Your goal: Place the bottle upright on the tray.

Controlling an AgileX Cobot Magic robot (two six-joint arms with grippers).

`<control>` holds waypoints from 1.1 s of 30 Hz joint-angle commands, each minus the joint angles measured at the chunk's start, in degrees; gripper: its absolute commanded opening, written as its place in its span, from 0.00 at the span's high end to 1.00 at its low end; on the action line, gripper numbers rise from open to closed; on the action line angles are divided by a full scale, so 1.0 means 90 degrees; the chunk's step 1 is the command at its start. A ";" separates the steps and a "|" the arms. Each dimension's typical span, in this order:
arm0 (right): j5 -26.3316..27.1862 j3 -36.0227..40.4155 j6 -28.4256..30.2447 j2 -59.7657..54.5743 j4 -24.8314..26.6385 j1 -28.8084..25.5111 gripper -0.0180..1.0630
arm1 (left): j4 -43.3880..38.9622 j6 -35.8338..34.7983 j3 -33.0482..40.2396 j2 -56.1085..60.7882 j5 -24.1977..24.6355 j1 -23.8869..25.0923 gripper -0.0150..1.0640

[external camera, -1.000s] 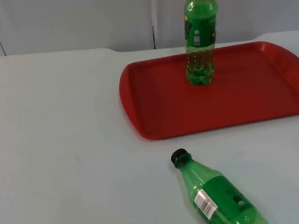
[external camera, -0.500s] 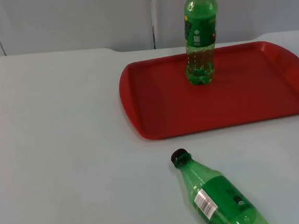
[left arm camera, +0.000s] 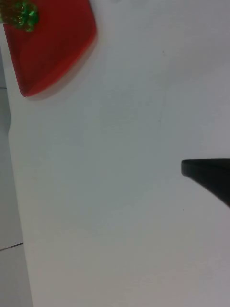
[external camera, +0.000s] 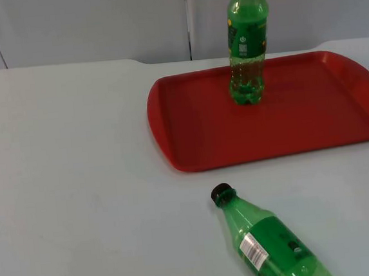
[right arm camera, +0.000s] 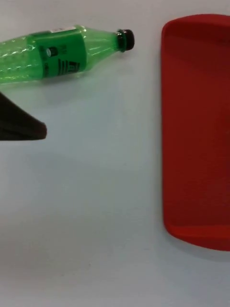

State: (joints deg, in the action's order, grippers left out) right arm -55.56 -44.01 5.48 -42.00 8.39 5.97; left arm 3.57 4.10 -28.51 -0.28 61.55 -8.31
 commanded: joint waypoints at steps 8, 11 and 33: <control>0.0010 -0.0114 -0.0300 0.0031 0.1115 0.0001 0.01 | 0.0031 -0.0007 0.0020 0.0031 0.0001 -0.0032 0.01; -0.0186 -0.0114 -0.0055 0.0031 0.1628 0.0001 0.01 | 0.0031 -0.0007 0.0020 0.0031 0.0001 -0.0032 0.01; 0.0916 -0.0114 0.0351 -0.0060 0.2136 0.0001 0.01 | 0.0031 -0.0007 0.0020 0.0031 0.0001 -0.0032 0.01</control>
State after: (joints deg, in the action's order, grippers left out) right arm -47.89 -44.71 7.20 -42.00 28.39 5.97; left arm 3.57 4.10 -28.51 -0.28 61.55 -8.31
